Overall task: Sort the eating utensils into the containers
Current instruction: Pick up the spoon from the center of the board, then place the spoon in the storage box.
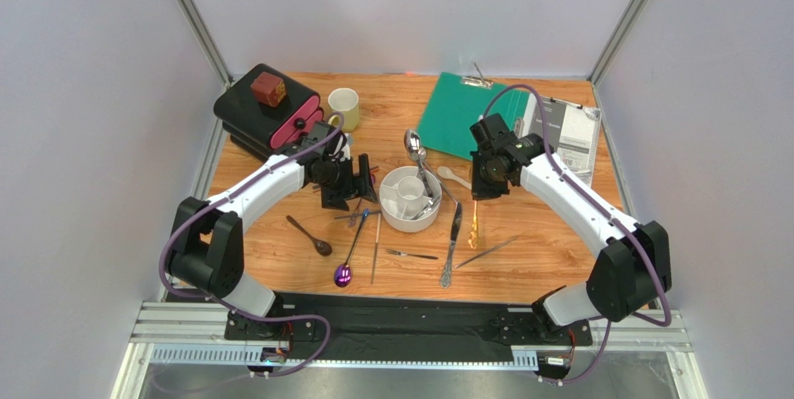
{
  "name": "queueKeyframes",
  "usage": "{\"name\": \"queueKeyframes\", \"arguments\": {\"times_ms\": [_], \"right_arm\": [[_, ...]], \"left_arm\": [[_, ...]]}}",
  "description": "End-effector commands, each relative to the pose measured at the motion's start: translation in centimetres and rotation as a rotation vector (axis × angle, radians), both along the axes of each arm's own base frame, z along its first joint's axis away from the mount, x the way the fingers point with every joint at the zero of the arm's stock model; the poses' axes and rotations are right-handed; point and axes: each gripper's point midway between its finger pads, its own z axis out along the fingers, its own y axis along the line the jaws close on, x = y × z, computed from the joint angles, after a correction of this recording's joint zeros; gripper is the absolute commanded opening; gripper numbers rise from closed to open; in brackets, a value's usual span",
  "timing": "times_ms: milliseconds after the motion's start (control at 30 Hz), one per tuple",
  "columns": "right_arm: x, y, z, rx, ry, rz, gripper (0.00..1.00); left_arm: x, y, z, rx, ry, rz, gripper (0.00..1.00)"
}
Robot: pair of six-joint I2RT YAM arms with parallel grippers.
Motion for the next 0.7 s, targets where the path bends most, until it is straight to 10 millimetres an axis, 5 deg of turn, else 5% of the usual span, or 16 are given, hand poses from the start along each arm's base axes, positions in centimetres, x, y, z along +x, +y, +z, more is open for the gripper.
{"name": "queueKeyframes", "arguments": {"times_ms": [0, 233, 400, 667], "right_arm": [[3.2, 1.8, 6.2, 0.088, -0.218, 0.084, 0.0], [9.6, 5.5, 12.1, 0.163, -0.435, 0.178, 0.0], [12.9, 7.1, 12.3, 0.159, -0.486, 0.215, 0.0], [14.9, 10.6, 10.3, 0.226, -0.51, 0.306, 0.0]], "left_arm": [[0.5, -0.5, 0.5, -0.046, -0.018, 0.001, 0.9], [1.2, -1.1, 0.6, -0.057, 0.004, 0.016, 0.9], [1.1, -0.7, 0.4, -0.042, 0.013, 0.029, 0.9], [0.8, -0.2, 0.6, -0.02, 0.0, 0.031, 0.9]]}}
